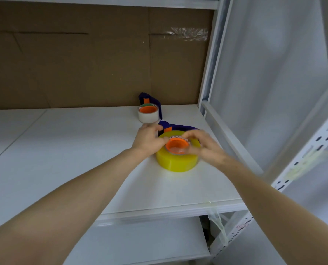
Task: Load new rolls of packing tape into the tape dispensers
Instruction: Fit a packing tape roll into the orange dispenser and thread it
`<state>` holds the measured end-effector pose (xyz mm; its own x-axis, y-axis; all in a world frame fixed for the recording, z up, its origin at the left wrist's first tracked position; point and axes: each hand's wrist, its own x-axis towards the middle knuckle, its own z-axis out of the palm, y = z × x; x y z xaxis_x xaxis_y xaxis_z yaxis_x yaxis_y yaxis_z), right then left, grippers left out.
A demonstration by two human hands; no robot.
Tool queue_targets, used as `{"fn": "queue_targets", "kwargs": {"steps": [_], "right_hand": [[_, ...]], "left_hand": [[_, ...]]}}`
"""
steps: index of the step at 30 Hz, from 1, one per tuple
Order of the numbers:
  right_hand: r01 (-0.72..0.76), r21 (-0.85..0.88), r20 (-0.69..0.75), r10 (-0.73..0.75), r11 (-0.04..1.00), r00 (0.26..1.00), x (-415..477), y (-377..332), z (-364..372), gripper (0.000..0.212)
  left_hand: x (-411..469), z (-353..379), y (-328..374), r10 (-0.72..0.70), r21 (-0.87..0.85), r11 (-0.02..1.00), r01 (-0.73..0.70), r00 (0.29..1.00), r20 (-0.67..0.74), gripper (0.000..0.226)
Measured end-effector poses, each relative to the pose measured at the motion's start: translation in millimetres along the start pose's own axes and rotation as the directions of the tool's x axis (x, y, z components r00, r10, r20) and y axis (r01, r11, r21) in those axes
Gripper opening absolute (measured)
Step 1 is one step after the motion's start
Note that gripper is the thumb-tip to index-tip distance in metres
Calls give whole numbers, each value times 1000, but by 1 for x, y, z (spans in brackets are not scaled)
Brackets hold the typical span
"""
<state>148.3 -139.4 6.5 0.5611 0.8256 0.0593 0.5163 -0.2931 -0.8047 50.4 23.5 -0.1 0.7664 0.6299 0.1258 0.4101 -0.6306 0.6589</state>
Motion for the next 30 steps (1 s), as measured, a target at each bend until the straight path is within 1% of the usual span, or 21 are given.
{"fn": "queue_targets", "kwargs": {"steps": [1, 2, 3, 4, 5, 6, 7, 9, 12, 14, 17, 19, 20, 22, 23, 24, 25, 26, 27, 28, 30], "right_hand": [[-30, 117, -88, 40, 993, 995, 7, -3, -5, 32], [-64, 164, -155, 90, 984, 984, 15, -5, -10, 34], [-112, 142, -187, 137, 983, 973, 23, -6, -14, 39], [-168, 98, -184, 184, 981, 966, 31, -5, -18, 44], [-225, 55, -163, 231, 973, 959, 37, -2, -20, 48], [-279, 27, -128, 280, 960, 951, 41, 1, -20, 49], [-315, 12, -90, 315, 949, 945, 44, 4, -18, 49], [-346, 22, -40, 346, 938, 937, 46, 10, -12, 43], [-362, 39, -95, 364, 931, 926, 43, 12, -5, 35], [-368, -72, -119, 358, 927, 926, 42, 12, -5, 40], [-413, -285, -45, 418, 865, 907, 42, 3, -3, 58], [-426, -375, -41, 444, 823, 895, 41, -2, 2, 60], [-421, -399, -72, 430, 815, 900, 40, -3, 4, 56], [-403, -390, -143, 378, 828, 915, 37, -2, 7, 47], [-395, -351, -166, 359, 849, 918, 35, 1, 7, 45], [-390, -289, -176, 352, 874, 919, 34, 3, 7, 44], [-387, -211, -179, 353, 898, 918, 33, 6, 6, 44], [-375, -122, -175, 351, 919, 920, 32, 6, 6, 45], [-359, -27, -164, 350, 933, 922, 31, 6, 6, 45], [-343, 78, -146, 351, 936, 925, 29, 4, 8, 44], [-324, 277, -84, 358, 905, 930, 25, -1, 12, 40]], "left_hand": [[-3, -2, 2, 118, 18, 993, -118, 993, -28, 30], [-6, -4, 5, 209, -2, 978, -209, 978, 15, 32], [-10, -5, 9, 266, -46, 964, -262, 956, 125, 34], [-12, -4, 13, 288, -56, 957, -283, 918, 274, 42], [-13, -1, 14, 278, 7, 951, -309, 864, 421, 55], [-12, 2, 14, 248, 115, 927, -356, 816, 523, 68], [-12, 6, 12, 225, 216, 888, -407, 792, 567, 77], [-11, 14, 6, 225, 308, 830, -464, 785, 577, 80], [-11, 17, 7, 186, 289, 859, -423, 783, 594, 75], [-11, 16, 12, 184, 280, 858, -430, 767, 614, 74], [-12, 12, 18, 247, 328, 798, -505, 771, 587, 66], [-15, 11, 15, 299, 341, 774, -533, 783, 545, 64], [-18, 10, 12, 323, 310, 794, -523, 795, 513, 65], [-23, 6, 6, 320, 105, 917, -385, 866, 384, 70], [-26, 1, 8, 261, -81, 965, -248, 925, 275, 71], [-26, -3, 9, 160, -297, 948, -113, 977, 139, 69], [-24, -7, 11, 22, -506, 863, -7, 1000, 23, 63], [-22, -10, 14, -146, -669, 738, 87, 989, -33, 51], [-18, -14, 16, -294, -777, 604, 179, 956, -9, 34], [-16, -16, 15, -387, -825, 491, 281, 918, 83, 19], [-16, -19, 14, -405, -850, 276, 449, 856, 320, 20]]}}
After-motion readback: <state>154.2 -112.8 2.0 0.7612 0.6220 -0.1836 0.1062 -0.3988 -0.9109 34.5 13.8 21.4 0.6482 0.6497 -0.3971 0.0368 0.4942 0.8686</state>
